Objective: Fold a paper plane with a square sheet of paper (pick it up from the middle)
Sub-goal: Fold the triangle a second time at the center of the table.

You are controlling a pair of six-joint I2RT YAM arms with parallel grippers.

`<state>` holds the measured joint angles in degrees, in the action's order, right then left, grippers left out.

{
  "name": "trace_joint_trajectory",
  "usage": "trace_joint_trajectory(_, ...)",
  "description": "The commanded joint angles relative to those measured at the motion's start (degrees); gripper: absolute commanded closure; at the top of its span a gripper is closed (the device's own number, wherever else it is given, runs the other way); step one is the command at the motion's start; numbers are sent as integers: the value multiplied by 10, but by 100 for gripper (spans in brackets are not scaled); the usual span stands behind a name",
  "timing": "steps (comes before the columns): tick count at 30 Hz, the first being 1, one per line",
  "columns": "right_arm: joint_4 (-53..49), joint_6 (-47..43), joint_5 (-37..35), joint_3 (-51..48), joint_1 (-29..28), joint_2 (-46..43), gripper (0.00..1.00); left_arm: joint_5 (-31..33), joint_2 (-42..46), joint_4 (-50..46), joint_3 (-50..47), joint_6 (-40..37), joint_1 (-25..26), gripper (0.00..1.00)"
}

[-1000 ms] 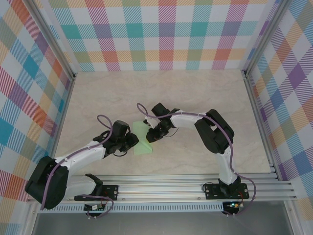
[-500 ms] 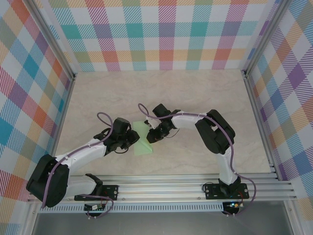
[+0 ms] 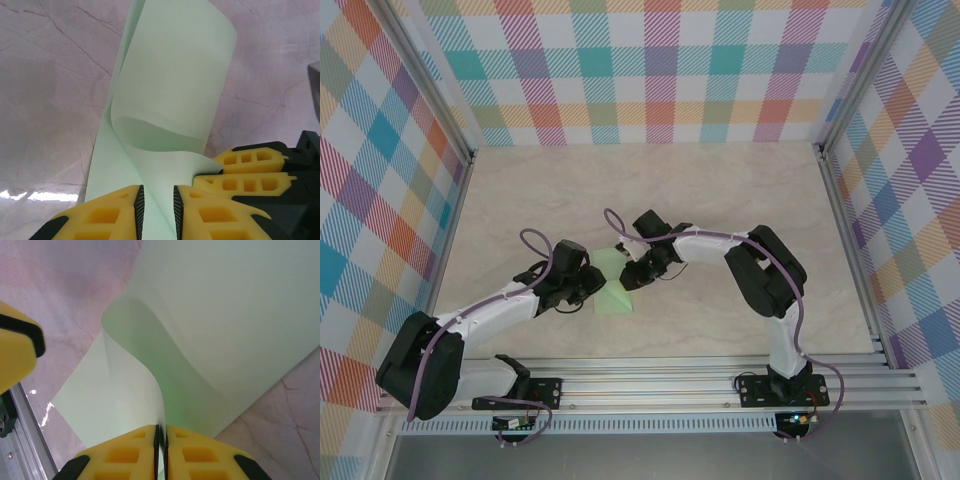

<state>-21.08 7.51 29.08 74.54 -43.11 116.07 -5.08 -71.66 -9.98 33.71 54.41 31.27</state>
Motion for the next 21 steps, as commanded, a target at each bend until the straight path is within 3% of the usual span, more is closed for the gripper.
trace_joint_trajectory(1, -1, 3, 1, -10, 3, -25, 87, -5, -5, 3, 11, 1, 6, 75)
trace_joint_trajectory(21, -1, 14, 2, -7, 2, 11, 87, -7, -6, -1, 14, -3, 6, 76)
